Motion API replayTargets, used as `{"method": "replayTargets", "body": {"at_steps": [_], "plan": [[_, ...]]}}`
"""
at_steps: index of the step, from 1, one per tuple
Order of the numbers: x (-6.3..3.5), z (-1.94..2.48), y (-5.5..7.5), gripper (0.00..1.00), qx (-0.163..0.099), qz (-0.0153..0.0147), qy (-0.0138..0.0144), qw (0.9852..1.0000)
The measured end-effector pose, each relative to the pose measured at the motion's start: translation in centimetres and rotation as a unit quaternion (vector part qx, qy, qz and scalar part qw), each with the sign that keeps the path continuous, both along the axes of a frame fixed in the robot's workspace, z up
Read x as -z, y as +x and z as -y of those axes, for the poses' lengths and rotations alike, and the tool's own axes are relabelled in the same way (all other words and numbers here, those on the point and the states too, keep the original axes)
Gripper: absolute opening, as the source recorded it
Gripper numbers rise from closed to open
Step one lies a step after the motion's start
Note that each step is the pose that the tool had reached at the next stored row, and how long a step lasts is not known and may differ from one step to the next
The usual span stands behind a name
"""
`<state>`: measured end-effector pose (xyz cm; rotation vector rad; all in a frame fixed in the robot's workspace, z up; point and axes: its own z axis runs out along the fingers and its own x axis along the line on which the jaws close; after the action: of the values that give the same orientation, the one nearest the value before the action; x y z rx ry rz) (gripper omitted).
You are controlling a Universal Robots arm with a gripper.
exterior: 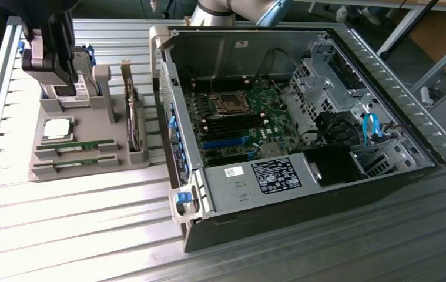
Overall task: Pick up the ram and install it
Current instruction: 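Pick up the ram and move it above insertion slot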
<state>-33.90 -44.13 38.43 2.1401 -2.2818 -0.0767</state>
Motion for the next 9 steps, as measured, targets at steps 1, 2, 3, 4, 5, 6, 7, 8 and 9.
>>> {"method": "replayTargets", "body": {"at_steps": [1,2,3,4,5,6,7,8,9], "plan": [[0.25,0.01,0.0,0.29,0.000,0.0000,0.0000,1.0000],[0.48,0.01,0.0,0.29,0.000,0.0000,0.0000,1.0000],[0.67,0.01,0.0,0.29,0.000,0.0000,0.0000,1.0000],[0.89,0.01,0.0,0.29,0.000,0.0000,0.0000,1.0000],[1.01,0.01,0.0,0.29,0.000,0.0000,0.0000,1.0000],[1.29,0.01,0.0,0.29,0.000,0.0000,0.0000,1.0000],[1.40,0.01,0.0,0.29,0.000,0.0000,0.0000,1.0000],[1.53,0.01,0.0,0.29,0.000,0.0000,0.0000,1.0000],[1.67,0.01,0.0,0.29,0.000,0.0000,0.0000,1.0000]]}}
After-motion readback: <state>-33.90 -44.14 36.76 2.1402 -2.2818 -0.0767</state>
